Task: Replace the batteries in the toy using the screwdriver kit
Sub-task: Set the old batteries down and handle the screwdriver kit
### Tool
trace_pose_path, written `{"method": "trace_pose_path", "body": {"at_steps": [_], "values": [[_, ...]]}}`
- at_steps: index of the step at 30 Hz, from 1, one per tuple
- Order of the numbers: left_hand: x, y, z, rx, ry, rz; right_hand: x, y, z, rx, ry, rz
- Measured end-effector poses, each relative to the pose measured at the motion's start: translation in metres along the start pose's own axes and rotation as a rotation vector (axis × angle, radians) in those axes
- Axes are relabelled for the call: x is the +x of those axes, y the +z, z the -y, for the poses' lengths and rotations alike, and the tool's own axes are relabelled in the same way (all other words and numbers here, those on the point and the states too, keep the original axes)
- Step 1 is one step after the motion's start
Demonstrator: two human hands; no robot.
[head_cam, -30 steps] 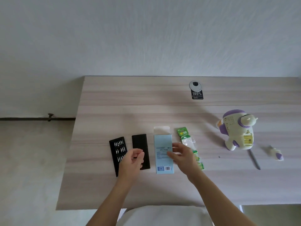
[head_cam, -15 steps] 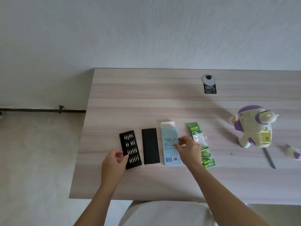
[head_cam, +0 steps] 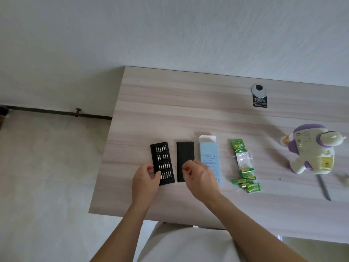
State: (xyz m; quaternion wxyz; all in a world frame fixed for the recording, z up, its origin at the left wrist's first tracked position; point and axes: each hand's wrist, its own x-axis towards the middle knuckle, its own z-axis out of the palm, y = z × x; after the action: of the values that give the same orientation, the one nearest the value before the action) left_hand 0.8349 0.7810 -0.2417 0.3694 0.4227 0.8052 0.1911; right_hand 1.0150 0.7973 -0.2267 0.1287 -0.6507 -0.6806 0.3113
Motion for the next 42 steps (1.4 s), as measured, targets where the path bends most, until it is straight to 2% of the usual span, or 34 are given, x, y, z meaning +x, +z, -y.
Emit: {"method": "trace_pose_path", "body": {"at_steps": [2, 9, 14, 20, 27, 30, 37, 42], "values": [[-0.001, 0.001, 0.000, -0.019, -0.006, -0.006, 0.002, 0.014, 0.012, 0.042, 0.018, 0.073], [0.002, 0.000, 0.004, -0.084, -0.052, -0.002, 0.016, 0.035, 0.029, 0.143, 0.252, 0.146], [0.006, -0.005, 0.000, -0.090, -0.042, -0.027, 0.020, 0.037, 0.035, 0.230, 0.296, 0.176], [0.015, -0.008, 0.003, -0.067, -0.028, -0.017, 0.015, 0.026, 0.022, 0.188, 0.362, -0.034], [-0.002, -0.008, -0.014, 0.071, 0.193, -0.048, -0.002, -0.012, -0.011, 0.152, 0.387, -0.044], [-0.009, 0.001, -0.034, 0.052, 0.306, -0.006, -0.016, -0.037, -0.037, 0.153, 0.418, -0.066], [-0.028, 0.046, -0.086, 0.149, 0.526, 0.161, -0.051, -0.092, -0.092, 0.241, 0.499, -0.308], [-0.052, 0.091, -0.119, 0.198, 0.573, 0.186, -0.078, -0.117, -0.135, 0.294, 0.518, -0.339]]}}
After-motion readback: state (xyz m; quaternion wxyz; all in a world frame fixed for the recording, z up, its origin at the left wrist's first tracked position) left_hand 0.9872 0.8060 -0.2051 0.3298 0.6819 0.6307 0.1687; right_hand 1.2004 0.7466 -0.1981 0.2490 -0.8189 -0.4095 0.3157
